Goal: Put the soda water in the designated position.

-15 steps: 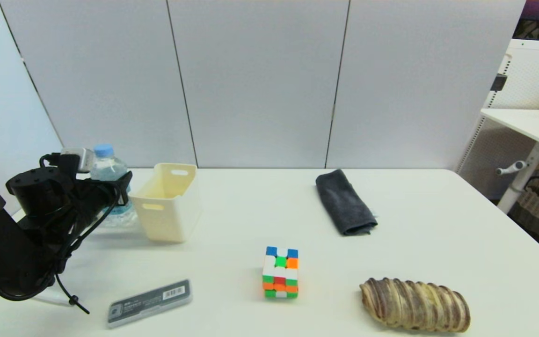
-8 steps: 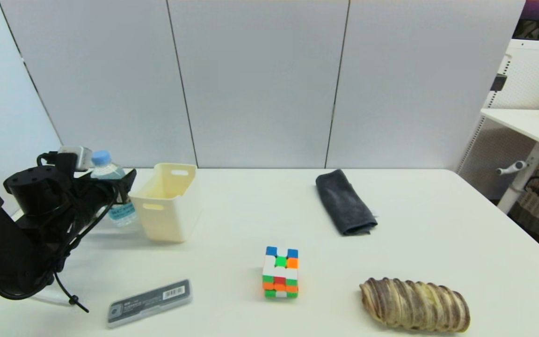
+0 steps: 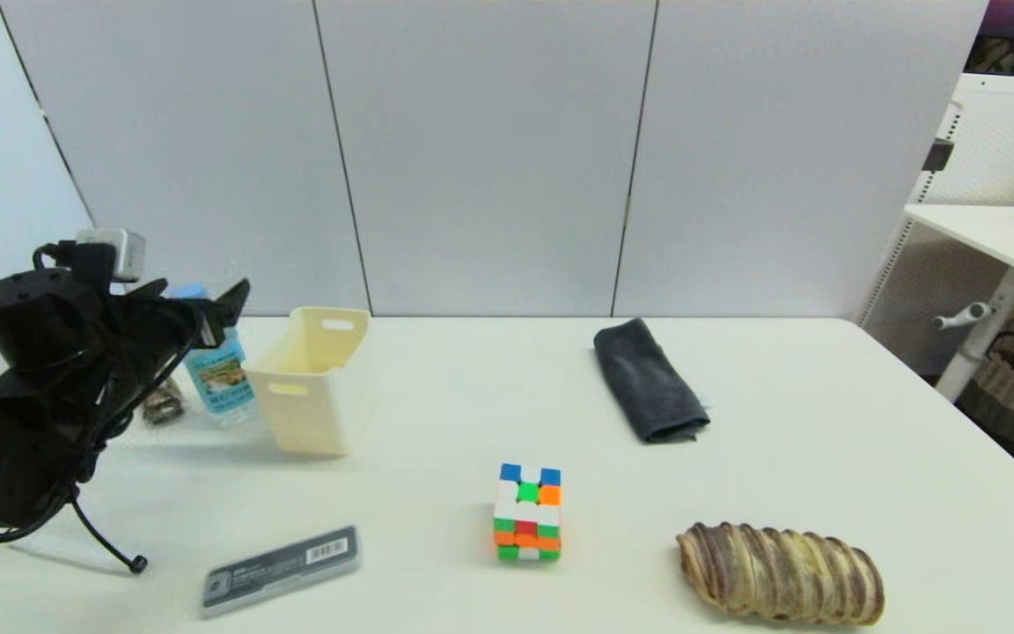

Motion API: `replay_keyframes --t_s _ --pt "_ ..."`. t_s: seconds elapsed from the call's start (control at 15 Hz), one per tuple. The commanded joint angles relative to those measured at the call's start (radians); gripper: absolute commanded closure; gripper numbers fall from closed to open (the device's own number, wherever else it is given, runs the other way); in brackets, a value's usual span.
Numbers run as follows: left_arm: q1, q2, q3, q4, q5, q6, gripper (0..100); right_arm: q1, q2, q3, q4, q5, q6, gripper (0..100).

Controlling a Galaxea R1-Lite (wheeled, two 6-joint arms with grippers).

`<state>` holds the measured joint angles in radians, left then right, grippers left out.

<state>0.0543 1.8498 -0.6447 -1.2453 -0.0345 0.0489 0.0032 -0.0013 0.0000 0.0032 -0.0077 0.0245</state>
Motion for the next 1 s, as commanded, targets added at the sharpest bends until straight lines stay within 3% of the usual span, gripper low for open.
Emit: replay_keyframes --t_s 0.07,0.2,0.4,0.53,1.0 --pt "-0.001 -0.284 -0.205 0.451 -0.004 0.005 0 0.000 0.001 0.002 0.000 0.000 0.000 0" --pt "-0.007 -0.420 -0.311 0.738 -0.004 0.012 0 0.000 0.001 0.002 0.000 0.000 0.000 0" --pt "-0.011 -0.598 -0.368 1.020 -0.004 0.040 0 0.000 0.001 0.002 0.000 0.000 0.000 0" --pt "-0.011 -0.721 -0.300 1.083 -0.002 0.040 0 0.000 0.001 0.002 0.000 0.000 0.000 0" --pt "-0.011 -1.084 0.189 1.064 0.002 0.055 0 0.001 0.001 0.002 0.000 0.000 0.000 0"
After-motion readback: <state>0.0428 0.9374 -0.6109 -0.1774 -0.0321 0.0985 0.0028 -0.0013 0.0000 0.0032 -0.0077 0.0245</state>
